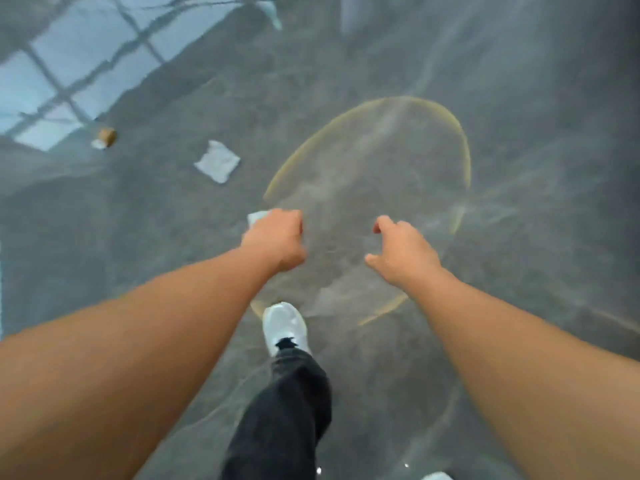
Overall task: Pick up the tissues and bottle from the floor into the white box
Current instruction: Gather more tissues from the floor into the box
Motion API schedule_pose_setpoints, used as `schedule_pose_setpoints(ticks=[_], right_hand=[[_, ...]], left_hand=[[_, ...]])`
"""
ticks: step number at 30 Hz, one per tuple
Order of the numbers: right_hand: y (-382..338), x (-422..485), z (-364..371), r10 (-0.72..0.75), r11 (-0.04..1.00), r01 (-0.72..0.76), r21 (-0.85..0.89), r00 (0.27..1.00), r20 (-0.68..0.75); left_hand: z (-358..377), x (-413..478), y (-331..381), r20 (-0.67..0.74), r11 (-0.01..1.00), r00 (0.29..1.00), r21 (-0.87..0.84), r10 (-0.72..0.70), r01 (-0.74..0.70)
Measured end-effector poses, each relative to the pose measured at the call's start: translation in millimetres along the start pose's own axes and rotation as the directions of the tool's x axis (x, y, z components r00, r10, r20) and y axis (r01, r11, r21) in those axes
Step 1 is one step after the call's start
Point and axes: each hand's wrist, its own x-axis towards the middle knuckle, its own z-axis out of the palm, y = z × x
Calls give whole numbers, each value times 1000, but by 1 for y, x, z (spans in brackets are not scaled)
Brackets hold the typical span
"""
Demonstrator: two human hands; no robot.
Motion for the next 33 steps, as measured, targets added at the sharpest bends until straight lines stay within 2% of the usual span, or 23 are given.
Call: schedule_pose_setpoints(ticks=[4,8,12,16,19,22,25,27,29,31,33], right_hand=[[-131,53,13,-141,985,146,-93,988,59],[-202,73,45,-170,970,193,-151,974,147],[-224,85,81,-158,958,204,-202,962,223],[-223,122,123,-195,929,265,-260,944,265],[-215,160,168,-280,841,395,-369,903,327],[-195,190,219,-382,758,477,-445,878,290],[-169,206,251,-598,647,639,-416,764,243],[-157,213,250,-652,662,673,-331,735,190],[-146,221,241,-643,707,677,-205,736,211],[-133,228,223,-615,753,648,-114,755,228],[-123,232,194,-535,837,544,-57,836,121]], left_hand=[[-52,10,-148,16,950,955,-92,-297,297],[-61,10,-230,29,895,912,-185,-409,407],[-41,29,-250,75,894,925,-239,-372,379],[-22,83,-243,7,958,969,-147,-248,246],[2,142,-238,-105,986,982,-82,-155,147],[34,203,-245,-167,980,966,-63,-195,187],[61,247,-258,-132,983,976,32,-174,179],[70,263,-257,-205,985,968,63,-147,163],[76,270,-247,-272,989,953,19,-135,145],[75,274,-230,-215,987,964,-19,-157,157],[66,267,-208,-58,986,984,5,-167,168]])
